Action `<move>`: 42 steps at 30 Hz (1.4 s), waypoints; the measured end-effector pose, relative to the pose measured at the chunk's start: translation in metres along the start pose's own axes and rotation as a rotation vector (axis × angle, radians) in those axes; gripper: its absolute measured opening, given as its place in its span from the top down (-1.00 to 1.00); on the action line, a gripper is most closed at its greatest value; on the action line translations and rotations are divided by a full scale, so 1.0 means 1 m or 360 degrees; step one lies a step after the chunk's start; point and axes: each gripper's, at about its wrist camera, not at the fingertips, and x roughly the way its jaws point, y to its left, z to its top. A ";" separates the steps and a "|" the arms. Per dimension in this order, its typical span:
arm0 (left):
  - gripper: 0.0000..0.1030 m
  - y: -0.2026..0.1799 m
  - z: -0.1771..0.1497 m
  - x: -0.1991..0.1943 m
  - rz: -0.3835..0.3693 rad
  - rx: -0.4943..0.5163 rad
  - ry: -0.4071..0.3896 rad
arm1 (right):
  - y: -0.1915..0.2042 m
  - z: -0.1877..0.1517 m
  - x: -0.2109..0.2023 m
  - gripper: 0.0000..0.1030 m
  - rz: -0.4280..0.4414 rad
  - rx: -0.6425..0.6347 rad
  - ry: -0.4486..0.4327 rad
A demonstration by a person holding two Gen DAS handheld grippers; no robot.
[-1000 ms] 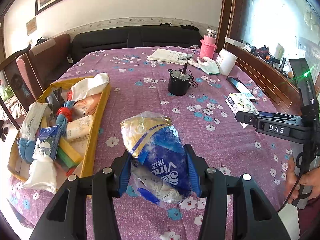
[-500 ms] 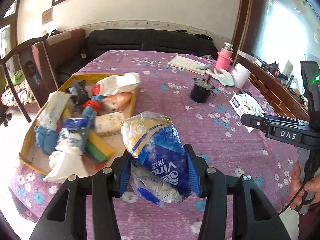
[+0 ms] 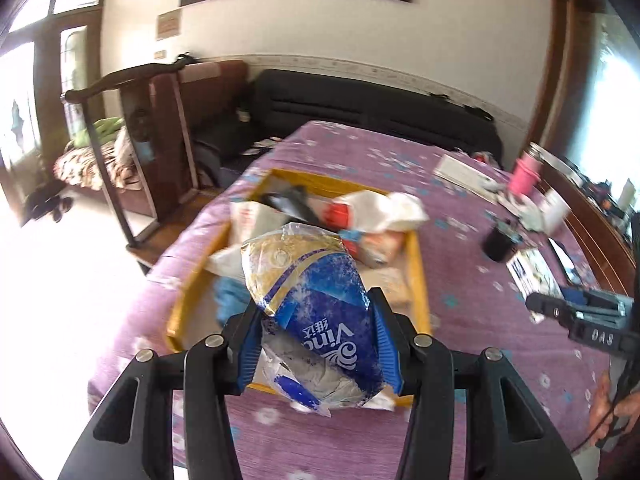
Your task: Organize soft objects
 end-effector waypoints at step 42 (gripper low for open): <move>-0.61 -0.003 0.118 0.196 0.0127 0.0123 0.0162 | 0.139 0.014 0.097 -0.51 0.0148 -0.0658 0.0059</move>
